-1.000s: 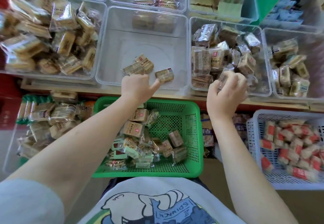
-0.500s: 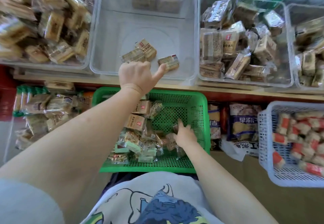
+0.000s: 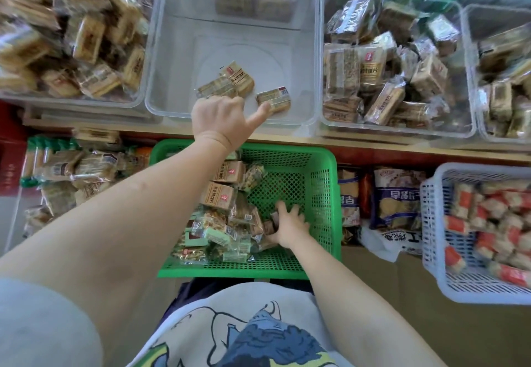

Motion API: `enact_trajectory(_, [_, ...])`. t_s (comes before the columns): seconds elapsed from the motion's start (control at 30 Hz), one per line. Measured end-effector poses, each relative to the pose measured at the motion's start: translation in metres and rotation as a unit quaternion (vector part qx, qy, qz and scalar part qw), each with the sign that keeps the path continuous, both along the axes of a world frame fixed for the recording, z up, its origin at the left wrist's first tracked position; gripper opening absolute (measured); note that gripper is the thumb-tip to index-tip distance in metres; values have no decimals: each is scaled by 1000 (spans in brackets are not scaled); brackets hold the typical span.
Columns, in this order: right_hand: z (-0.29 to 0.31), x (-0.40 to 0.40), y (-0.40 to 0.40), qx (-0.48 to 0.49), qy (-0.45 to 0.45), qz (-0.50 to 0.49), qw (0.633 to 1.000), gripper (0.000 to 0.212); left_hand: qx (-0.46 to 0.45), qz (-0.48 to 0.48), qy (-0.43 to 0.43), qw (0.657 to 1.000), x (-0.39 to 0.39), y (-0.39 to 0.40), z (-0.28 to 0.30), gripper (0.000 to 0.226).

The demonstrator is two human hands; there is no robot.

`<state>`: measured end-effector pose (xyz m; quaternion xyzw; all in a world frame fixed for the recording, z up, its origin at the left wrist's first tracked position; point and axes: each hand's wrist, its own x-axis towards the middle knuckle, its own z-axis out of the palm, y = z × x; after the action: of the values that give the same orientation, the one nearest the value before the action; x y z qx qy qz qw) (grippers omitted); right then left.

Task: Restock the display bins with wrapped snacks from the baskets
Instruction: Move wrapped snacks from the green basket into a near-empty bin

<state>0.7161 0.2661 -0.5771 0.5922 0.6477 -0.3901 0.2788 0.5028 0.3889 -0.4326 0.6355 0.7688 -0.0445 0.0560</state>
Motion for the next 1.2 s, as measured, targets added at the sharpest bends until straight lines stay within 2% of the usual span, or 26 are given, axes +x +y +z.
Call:
enact_trajectory(0.17, [-9, 1, -3, 77, 53, -21, 995, 70, -5, 3, 7, 1000, 1, -1, -1, 81])
enact_trajectory(0.23, [-6, 2, -1, 93, 80, -82, 989, 68, -12, 1, 10, 1000, 2, -1, 0, 78])
enact_trajectory(0.3, [8, 0, 6, 103, 106, -168, 975, 75, -15, 0, 13, 1000, 3, 0, 2, 75])
enact_trajectory(0.4, [50, -11, 23, 61, 208, -305, 927, 81, -31, -6, 8, 999, 2, -1, 5, 76])
enact_trajectory(0.5, [108, -16, 44, 33, 307, -348, 885, 76, -41, -21, -8, 999, 0, -2, 8, 80])
enact_trajectory(0.57, [149, -12, 60, 81, 350, -351, 865, 72, -44, -24, -36, 998, -2, -1, 10, 79])
enact_trajectory(0.63, [186, -3, 80, 168, 367, -340, 849, 63, -41, -23, -67, 997, -5, -1, 12, 77])
enact_trajectory(0.73, [222, 14, 127, 359, 303, -289, 834, 60, -33, -24, -78, 996, -6, 0, 12, 77])
enact_trajectory(0.8, [232, 18, 167, 429, 247, -253, 831, 67, -34, -26, -70, 997, -6, 1, 9, 79])
enact_trajectory(0.9, [231, 10, 225, 482, 166, -188, 839, 71, -39, -24, -51, 998, -6, 4, 5, 82])
enact_trajectory(1.07, [198, -9, 270, 535, 119, -110, 829, 32, -42, -18, -38, 998, -5, 4, 2, 87])
enact_trajectory(1.13, [191, -10, 277, 562, 111, -81, 816, 28, -40, -15, -39, 998, -5, 3, 2, 89])
enact_trajectory(1.2, [188, -7, 282, 575, 54, -55, 814, 30, -35, -11, -42, 998, -5, 3, 2, 92])
